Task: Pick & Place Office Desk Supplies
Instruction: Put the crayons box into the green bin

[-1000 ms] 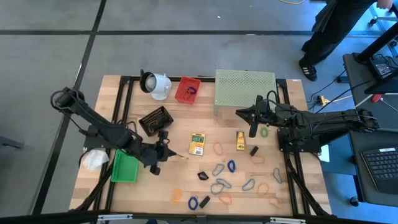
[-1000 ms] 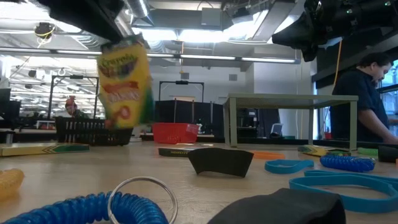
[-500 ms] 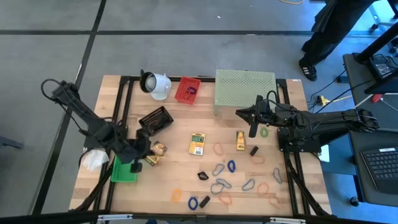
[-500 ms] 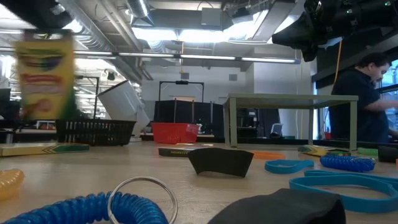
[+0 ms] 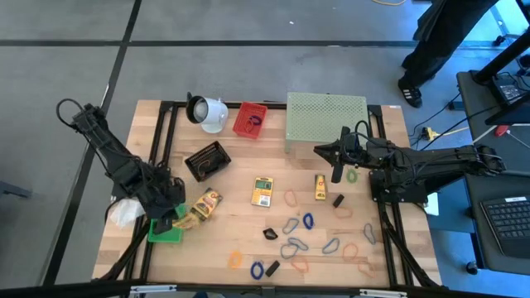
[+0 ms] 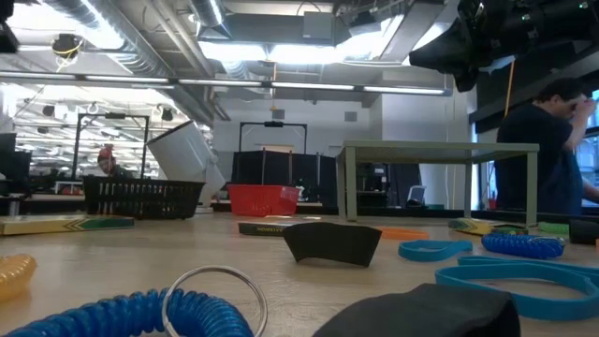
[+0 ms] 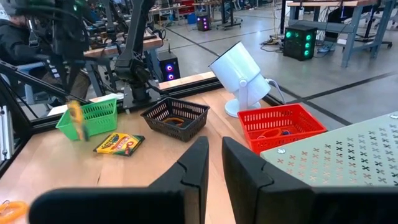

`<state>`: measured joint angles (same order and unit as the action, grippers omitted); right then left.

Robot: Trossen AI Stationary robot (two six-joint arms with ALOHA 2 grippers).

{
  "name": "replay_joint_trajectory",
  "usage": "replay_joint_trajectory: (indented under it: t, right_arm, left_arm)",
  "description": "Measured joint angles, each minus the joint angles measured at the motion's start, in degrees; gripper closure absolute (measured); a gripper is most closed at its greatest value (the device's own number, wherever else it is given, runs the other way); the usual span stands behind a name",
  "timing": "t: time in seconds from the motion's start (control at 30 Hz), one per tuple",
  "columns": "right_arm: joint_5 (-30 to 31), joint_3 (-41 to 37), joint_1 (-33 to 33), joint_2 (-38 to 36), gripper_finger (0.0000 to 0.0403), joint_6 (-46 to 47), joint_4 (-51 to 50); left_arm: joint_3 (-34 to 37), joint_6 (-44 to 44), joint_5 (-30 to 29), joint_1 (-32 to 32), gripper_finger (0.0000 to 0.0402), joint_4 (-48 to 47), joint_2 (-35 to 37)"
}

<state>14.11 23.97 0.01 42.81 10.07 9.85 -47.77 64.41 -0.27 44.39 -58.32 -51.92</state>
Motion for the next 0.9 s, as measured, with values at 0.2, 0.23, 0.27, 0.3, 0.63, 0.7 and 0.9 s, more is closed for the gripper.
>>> replay_joint_trajectory:
  t: [0.2,0.23,0.27,0.3,0.63,0.7,0.9]
  right_arm:
    - [0.0,0.0,0.0,-0.01,0.0353,-0.03,0.66]
    - [0.0,0.0,-0.02,0.0,0.0353,-0.05,0.66]
    - [0.0,0.0,-0.02,0.0,0.0353,-0.05,0.66]
    - [0.0,0.0,-0.02,0.0,0.0353,-0.05,0.66]
    - [0.0,0.0,-0.02,0.0,0.0353,-0.03,0.72]
    - [0.02,0.0,-0.02,0.05,0.0353,0.5,1.03]
    - [-0.43,0.02,-0.02,4.01,0.0353,1.48,7.67]
  left_arm:
    - [-10.65,1.14,-7.3,1.99,0.04,-9.87,-0.42]
    - [-12.71,1.53,-9.03,2.21,0.04,-12.22,-0.73]
    - [-14.46,2.02,-10.3,2.37,0.04,-14.8,-1.2]
    - [-15.64,2.36,-11.2,2.48,0.04,-16.65,-1.74]
    - [-15.13,9.83,-18.3,0.91,0.0386,-19.63,-8.9]
    - [-14.34,9.85,-18.27,0.41,0.0366,-19.49,-11.17]
    - [-10.79,8.63,-17.54,-1.36,0.0284,-16.41,-19.3]
